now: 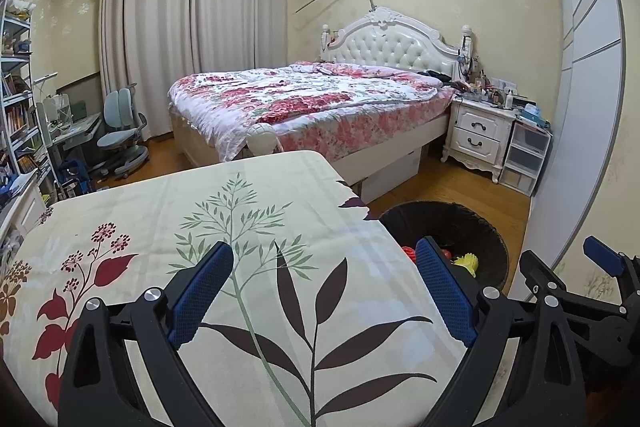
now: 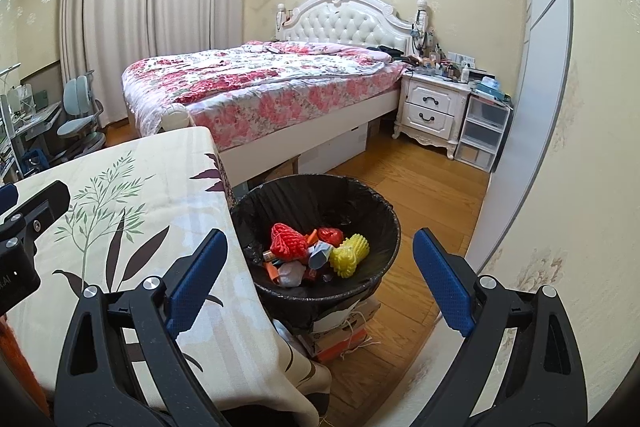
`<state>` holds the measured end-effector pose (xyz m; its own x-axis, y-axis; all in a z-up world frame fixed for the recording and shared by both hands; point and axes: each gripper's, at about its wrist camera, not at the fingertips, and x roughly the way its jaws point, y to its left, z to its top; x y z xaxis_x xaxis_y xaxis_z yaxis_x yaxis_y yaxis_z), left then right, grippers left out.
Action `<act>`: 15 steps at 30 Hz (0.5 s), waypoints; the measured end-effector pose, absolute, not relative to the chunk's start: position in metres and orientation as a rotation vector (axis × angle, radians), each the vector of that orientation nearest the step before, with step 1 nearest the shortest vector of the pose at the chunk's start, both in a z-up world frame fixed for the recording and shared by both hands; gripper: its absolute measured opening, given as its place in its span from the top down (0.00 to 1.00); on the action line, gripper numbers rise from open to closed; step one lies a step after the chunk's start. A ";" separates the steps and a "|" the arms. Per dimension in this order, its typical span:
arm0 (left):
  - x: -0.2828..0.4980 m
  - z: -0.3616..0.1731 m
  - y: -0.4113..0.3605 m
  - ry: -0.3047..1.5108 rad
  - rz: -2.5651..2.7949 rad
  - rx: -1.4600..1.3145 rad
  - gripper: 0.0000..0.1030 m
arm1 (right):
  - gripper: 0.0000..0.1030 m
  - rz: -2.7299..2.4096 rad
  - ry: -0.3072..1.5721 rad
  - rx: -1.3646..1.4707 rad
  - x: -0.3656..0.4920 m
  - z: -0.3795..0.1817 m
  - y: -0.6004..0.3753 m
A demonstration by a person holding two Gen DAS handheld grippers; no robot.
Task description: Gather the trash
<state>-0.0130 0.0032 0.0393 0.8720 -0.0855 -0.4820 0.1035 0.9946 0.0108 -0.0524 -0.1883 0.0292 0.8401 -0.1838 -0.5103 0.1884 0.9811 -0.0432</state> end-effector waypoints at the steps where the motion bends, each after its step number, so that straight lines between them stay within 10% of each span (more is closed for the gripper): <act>1: -0.013 0.039 0.003 0.502 -0.098 0.035 0.11 | 0.11 -0.196 0.538 0.007 -0.053 0.029 -0.188; 15: -0.014 0.039 0.007 0.504 -0.096 0.025 0.11 | 0.11 -0.208 0.530 -0.002 -0.056 0.031 -0.189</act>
<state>-0.0139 0.0067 0.0386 0.8714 -0.0854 -0.4831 0.0979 0.9952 0.0006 -0.0557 -0.1893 0.0308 0.8421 -0.1970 -0.5020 0.1960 0.9790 -0.0554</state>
